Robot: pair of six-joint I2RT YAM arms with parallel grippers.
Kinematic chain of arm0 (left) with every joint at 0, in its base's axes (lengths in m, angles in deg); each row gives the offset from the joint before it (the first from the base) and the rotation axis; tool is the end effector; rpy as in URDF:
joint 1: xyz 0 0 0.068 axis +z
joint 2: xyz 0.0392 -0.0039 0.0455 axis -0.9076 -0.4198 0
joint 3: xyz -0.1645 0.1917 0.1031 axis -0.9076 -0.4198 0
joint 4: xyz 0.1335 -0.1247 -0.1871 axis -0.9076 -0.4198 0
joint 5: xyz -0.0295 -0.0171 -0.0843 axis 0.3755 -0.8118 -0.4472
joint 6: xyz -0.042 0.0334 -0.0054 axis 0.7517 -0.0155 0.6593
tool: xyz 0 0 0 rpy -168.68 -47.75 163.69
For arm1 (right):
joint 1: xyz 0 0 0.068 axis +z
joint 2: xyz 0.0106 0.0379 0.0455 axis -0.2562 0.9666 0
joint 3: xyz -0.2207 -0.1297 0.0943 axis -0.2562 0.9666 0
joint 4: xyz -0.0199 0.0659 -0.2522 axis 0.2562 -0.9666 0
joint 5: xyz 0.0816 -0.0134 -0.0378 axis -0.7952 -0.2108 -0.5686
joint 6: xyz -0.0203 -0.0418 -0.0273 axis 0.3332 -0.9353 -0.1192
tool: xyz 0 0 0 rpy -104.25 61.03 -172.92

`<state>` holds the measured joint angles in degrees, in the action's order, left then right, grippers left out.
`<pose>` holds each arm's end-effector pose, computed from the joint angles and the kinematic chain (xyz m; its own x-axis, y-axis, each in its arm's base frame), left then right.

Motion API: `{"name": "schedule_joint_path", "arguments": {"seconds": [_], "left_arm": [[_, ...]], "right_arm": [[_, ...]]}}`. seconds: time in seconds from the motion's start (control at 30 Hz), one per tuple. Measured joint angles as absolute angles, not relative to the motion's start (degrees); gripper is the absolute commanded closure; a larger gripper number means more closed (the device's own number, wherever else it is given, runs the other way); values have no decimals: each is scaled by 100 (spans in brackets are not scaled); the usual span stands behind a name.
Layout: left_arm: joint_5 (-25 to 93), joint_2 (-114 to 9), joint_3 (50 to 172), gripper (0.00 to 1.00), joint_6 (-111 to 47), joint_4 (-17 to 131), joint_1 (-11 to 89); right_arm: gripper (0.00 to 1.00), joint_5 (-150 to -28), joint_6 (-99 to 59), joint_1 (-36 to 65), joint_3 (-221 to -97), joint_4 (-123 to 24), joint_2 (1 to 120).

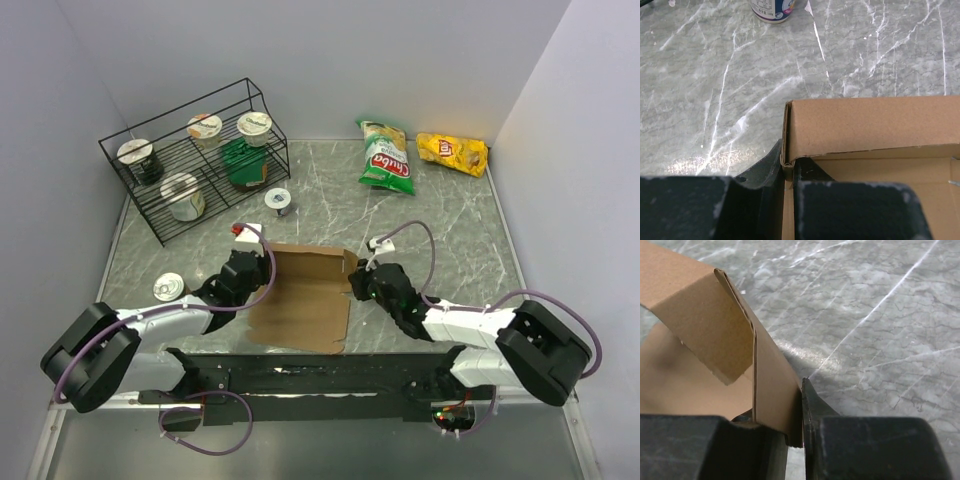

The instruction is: Fold the paper box

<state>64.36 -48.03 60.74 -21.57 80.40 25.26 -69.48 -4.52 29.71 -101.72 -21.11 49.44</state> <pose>0.1915 -0.1430 0.1753 -0.4075 -0.1090 -0.9067 0.1964 0.9592 -0.2036 0.1681 0.1551 0.1615 -0.4784 0.0501 -0.8767 -0.3966 0.8785 0.2666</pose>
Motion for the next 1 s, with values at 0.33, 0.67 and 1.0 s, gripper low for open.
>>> {"name": "schedule_joint_path", "arguments": {"seconds": [0.33,0.67,1.0], "left_arm": [[6499,-4899,6085,99,-2172,8161,2445],[6495,-4960,6105,99,-2159,8215,2360],[6536,-5026,6184,99,-2127,8156,2318]], "right_arm": [[79,-5589,-109,3631,-10581,-2393,5430],[66,-4747,11,3978,-10961,-2644,5698],[27,-4432,116,4228,-11413,-3132,5900]]}}
